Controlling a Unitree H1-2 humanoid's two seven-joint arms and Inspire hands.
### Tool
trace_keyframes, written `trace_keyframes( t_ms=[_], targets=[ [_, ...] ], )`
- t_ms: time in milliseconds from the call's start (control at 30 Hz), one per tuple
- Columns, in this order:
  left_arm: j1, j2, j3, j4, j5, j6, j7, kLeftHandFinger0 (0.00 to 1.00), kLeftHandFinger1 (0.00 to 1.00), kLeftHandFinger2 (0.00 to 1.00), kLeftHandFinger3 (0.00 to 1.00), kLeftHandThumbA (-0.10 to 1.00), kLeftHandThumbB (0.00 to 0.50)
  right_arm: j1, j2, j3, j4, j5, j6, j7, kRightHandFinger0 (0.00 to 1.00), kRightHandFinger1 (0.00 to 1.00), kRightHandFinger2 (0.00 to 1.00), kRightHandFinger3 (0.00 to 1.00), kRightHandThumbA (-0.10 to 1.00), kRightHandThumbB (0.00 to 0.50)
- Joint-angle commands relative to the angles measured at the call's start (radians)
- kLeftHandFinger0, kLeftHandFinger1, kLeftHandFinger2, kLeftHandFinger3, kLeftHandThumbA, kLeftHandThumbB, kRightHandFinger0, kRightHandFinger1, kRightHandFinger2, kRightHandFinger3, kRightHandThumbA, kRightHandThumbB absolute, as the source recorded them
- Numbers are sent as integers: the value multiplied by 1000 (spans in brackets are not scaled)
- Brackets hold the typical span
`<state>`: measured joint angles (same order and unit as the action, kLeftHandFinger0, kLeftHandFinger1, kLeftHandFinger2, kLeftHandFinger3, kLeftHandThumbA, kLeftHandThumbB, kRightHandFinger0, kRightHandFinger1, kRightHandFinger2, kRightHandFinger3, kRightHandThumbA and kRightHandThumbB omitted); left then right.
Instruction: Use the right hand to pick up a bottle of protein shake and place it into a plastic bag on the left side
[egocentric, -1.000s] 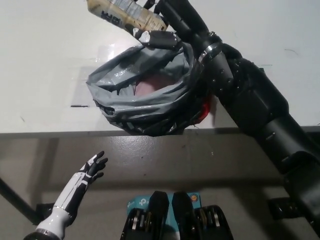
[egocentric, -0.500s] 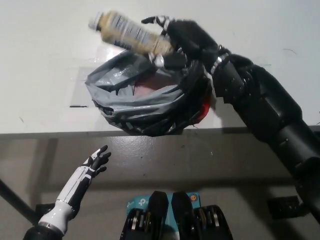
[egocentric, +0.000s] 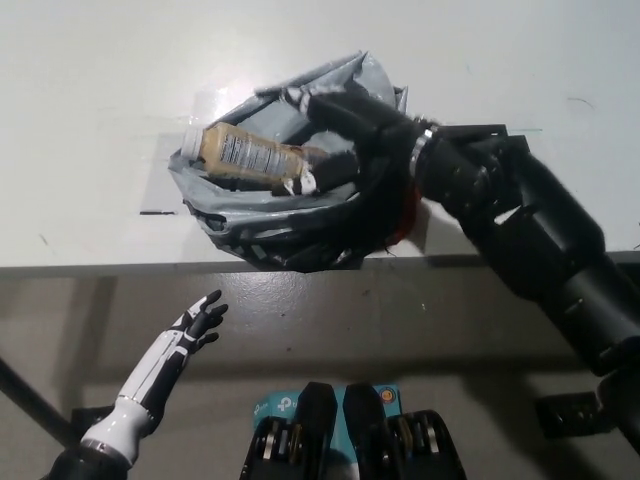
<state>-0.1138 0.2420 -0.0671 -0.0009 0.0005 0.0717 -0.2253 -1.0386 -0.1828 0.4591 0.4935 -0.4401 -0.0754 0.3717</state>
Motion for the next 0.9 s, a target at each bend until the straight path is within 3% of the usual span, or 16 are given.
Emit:
trace_keyframes(
  t_ms=[0, 67, 133, 200, 267, 333, 567, 600, 733, 867],
  targets=[
    [-19, 20, 4, -14, -9, -17, -19, 1000, 1000, 1000, 1000, 1000, 211, -79, -35, -150, -136, 124, 46, 1, 1000, 1000, 1000, 1000, 979, 483],
    [-17, 18, 8, -18, -19, -12, -23, 1000, 1000, 1000, 1000, 1000, 200, -92, -41, -216, -205, 155, 91, 4, 1000, 1000, 1000, 1000, 983, 462],
    [-23, 17, 7, -21, -15, -9, -20, 1000, 1000, 1000, 1000, 1000, 185, -97, -46, -290, -242, 206, 51, -19, 1000, 1000, 1000, 1000, 951, 425],
    [-31, 13, 8, -21, -9, -8, -13, 1000, 1000, 1000, 1000, 1000, 170, -92, -56, -350, -313, 240, 58, -33, 1000, 1000, 1000, 1000, 994, 466],
    [-35, 16, 13, -23, -5, -9, -7, 1000, 1000, 1000, 1000, 1000, 166, -63, -51, -406, -404, 262, 70, -55, 1000, 1000, 1000, 1000, 1000, 468],
    [-41, 18, 16, -19, 6, -17, 3, 1000, 1000, 1000, 1000, 1000, 139, 2, -43, -443, -505, 259, 61, -85, 1000, 1000, 1000, 1000, 1000, 417],
    [-78, 22, 23, 6, 26, -56, 18, 1000, 1000, 1000, 1000, 1000, 135, 435, 5, -539, -1008, 267, -20, -165, 1000, 1000, 1000, 1000, 1000, 318],
    [-86, 27, 24, 11, 25, -57, 17, 1000, 1000, 1000, 1000, 1000, 142, 499, 24, -545, -1066, 283, -26, -177, 1000, 1000, 1000, 1000, 1000, 284],
    [-106, 40, 21, 23, 36, -52, 10, 1000, 1000, 1000, 1000, 1000, 172, 700, 89, -527, -1179, 296, -103, -214, 1000, 1000, 1000, 1000, 1000, 266],
    [-98, 29, 22, 38, 25, -72, 10, 1000, 1000, 1000, 1000, 1000, 170, 854, 143, -489, -1120, 280, -210, -233, 1000, 1000, 1000, 1000, 1000, 258]
  ],
)
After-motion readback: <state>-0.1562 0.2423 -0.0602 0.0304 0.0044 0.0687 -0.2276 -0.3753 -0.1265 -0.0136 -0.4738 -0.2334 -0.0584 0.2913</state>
